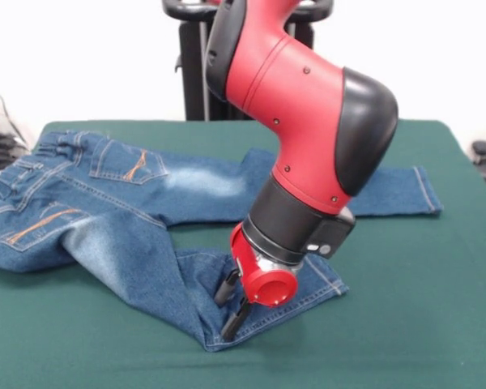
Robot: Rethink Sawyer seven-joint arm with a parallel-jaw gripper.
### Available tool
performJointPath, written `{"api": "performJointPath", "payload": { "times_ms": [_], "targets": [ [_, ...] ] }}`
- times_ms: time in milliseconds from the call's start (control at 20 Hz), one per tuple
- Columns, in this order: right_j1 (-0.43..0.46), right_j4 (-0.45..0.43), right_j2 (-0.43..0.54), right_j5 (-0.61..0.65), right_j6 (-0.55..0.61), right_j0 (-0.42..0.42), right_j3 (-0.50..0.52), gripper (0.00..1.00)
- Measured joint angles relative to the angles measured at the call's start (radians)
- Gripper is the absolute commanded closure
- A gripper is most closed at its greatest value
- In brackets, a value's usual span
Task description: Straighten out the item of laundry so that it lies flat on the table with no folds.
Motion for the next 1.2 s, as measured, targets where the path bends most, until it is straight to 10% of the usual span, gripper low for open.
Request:
{"api": "performJointPath", "payload": {
  "times_ms": [1200],
  "targets": [
    [0.068,0.078,-0.100,0.188,0.137,0.006,-0.132,0.00]
  ]
}}
